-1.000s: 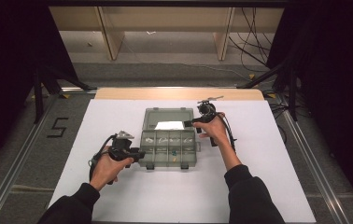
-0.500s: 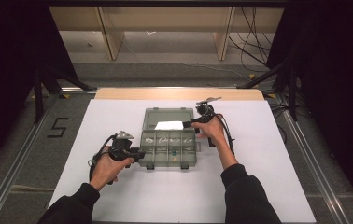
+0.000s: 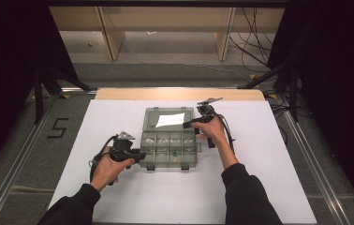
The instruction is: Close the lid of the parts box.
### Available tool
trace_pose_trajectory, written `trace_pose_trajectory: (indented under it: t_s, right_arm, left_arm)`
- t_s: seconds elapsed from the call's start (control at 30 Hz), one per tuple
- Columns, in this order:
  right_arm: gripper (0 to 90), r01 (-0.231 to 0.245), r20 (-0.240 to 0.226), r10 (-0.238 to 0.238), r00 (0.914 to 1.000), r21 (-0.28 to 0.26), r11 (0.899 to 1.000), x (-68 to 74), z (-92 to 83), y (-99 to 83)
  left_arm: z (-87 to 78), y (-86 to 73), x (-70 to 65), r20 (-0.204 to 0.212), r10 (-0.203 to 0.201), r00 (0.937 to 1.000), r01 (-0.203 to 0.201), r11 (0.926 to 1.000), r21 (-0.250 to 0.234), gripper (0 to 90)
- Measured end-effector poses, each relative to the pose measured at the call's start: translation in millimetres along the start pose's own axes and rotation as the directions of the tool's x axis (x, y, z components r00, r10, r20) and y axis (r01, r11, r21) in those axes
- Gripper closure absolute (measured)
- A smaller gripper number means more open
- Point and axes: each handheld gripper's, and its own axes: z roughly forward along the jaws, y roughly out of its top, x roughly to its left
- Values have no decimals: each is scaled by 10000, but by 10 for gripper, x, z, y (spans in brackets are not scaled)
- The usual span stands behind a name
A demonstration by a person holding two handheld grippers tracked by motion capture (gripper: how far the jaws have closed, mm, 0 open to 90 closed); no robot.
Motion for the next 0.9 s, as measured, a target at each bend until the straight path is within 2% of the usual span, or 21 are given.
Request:
trace_pose_trajectory:
  t_s: [0.07, 0.4, 0.57, 0.7, 0.73, 0.8, 0.87, 0.9]
  right_arm:
    - [420, -49, -191, 49, 9998, -28, 10000, -15, -5, -6]
    - [572, -403, -370, 381, 9986, -594, 9974, -54, -105, -37]
    - [648, -278, -342, 244, 9991, -1016, 9944, -49, -165, -31]
    - [680, 140, -336, -189, 9993, -1421, 9898, -76, -192, -57]
    - [689, 35, -334, -81, 9994, -1371, 9906, -71, -210, -64]
    - [717, -225, -558, 135, 9984, -1646, 9861, -61, -227, -85]
    - [735, -155, -626, 43, 9980, -1794, 9836, -67, -251, -95]
    - [743, 5, -539, -109, 9985, -1892, 9819, -74, -256, -100]
  left_arm:
    - [5, 0, -4, -25, -28, 10000, 27, 10000, -16, 644]
    - [10, 7, -4, -45, -1, 10000, 1, 10000, 48, 643]
    - [13, 9, 1, -20, 31, 10000, -30, 10000, 65, 642]
    - [13, 8, 0, -14, 53, 10000, -53, 10000, 66, 643]
    - [13, 9, 2, -3, 51, 10000, -51, 10000, 74, 643]
    - [14, 9, 6, 39, 33, 10000, -33, 10000, 81, 642]
    - [14, 9, 7, 51, 36, 10000, -36, 10000, 84, 642]
    - [4, 13, 15, 69, 159, 9998, -161, 9997, 206, 641]
